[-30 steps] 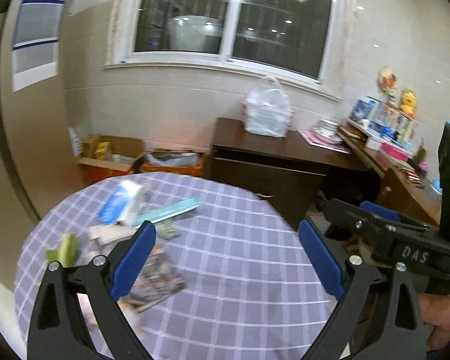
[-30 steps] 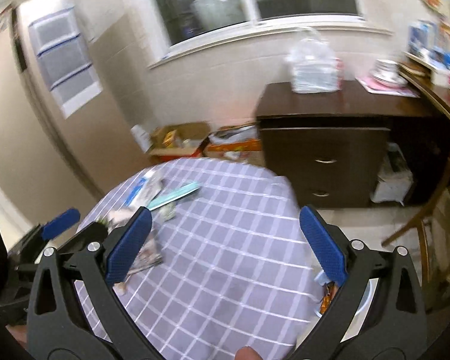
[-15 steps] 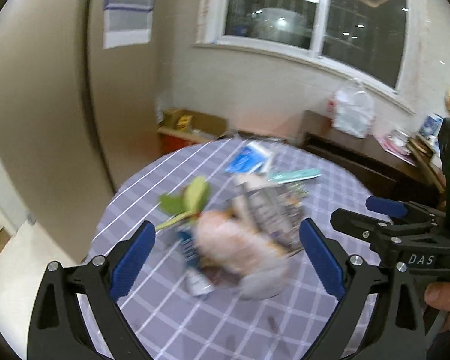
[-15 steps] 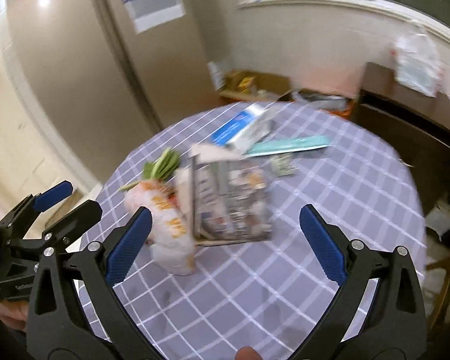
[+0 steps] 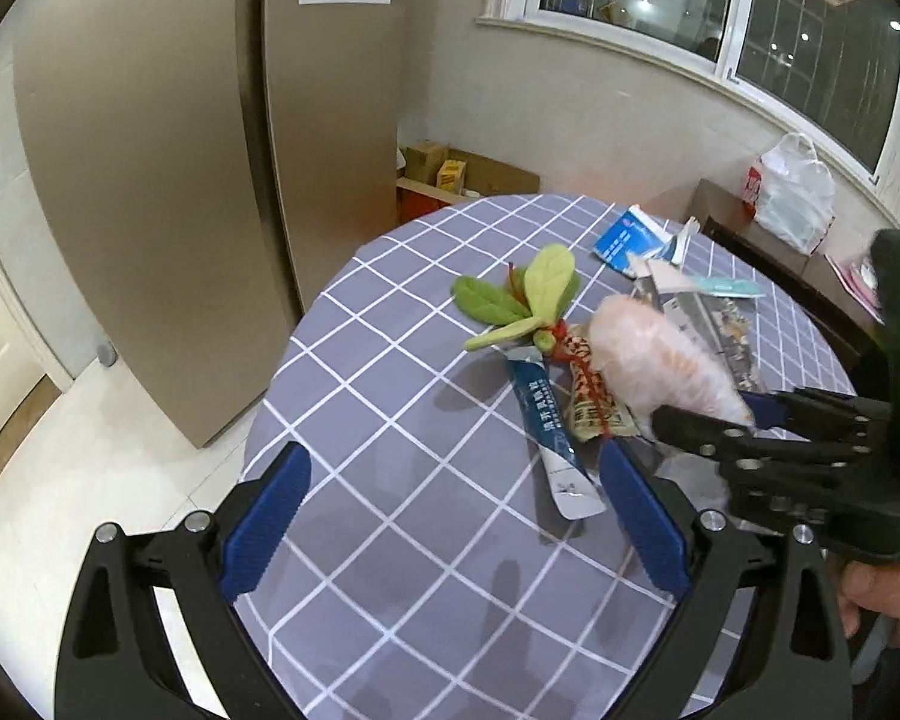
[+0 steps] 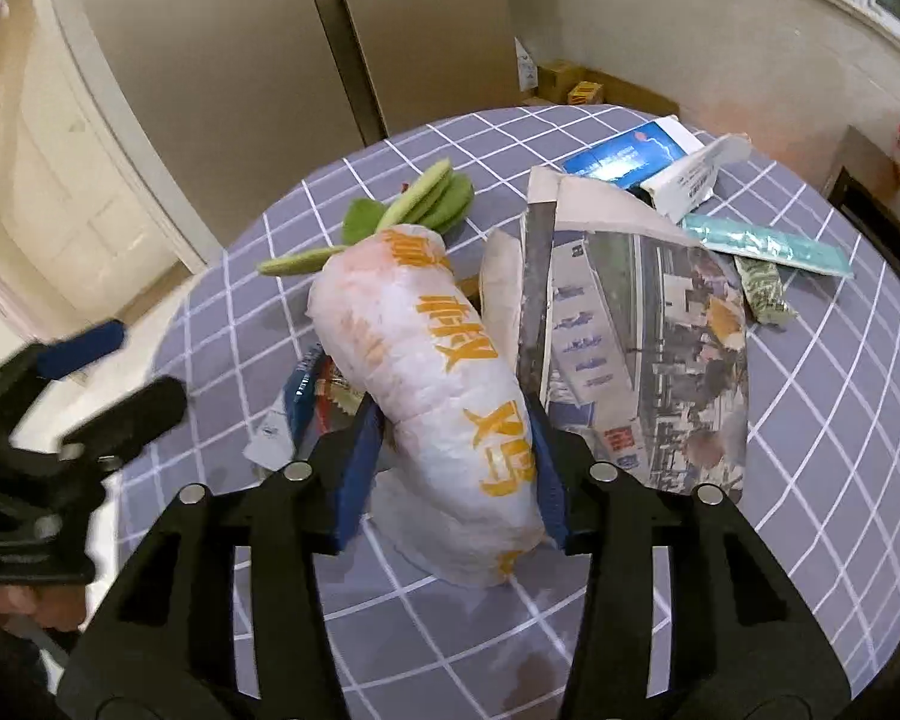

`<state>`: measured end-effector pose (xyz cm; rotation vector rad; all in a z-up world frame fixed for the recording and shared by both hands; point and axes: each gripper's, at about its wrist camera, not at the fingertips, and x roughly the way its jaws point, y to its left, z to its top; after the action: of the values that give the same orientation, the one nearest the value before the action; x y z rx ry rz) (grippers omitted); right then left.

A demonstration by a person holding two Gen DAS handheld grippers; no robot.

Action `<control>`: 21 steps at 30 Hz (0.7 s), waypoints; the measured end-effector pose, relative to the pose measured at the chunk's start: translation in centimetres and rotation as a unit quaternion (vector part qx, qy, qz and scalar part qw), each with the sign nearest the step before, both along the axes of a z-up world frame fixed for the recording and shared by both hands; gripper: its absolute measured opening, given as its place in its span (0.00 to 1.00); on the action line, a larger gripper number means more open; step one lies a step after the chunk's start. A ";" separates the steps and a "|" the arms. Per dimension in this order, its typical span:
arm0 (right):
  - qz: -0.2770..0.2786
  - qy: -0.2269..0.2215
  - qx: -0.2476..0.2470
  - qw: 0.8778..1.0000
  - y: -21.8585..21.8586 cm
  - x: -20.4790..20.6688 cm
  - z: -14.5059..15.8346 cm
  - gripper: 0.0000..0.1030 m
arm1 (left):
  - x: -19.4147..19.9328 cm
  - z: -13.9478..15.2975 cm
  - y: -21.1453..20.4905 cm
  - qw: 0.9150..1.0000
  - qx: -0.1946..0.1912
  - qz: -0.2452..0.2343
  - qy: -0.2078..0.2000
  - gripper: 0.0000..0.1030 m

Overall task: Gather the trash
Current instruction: 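Grasp the white plastic bag with the right tool while the left tool grasps the blue tube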

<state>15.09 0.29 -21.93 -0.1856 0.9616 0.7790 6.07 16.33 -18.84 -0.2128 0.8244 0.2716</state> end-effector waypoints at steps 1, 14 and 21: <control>-0.002 0.002 0.010 1.000 -0.5 -0.1 0.2 0.41 | 0.2 -0.3 -0.1 1.000 0.001 -0.002 0.003 0.92; -0.076 0.014 0.072 0.994 -9.2 0.2 3.2 0.41 | 5.1 -3.3 -0.7 0.998 0.016 -0.035 0.051 0.70; -0.106 0.012 0.092 0.990 -11.6 0.0 4.0 0.41 | 5.5 -3.3 -0.7 0.997 0.022 -0.060 0.053 0.12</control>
<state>15.04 -11.34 -17.90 0.0860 0.9088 0.6703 11.58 15.67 -22.13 -0.1086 0.9324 0.1888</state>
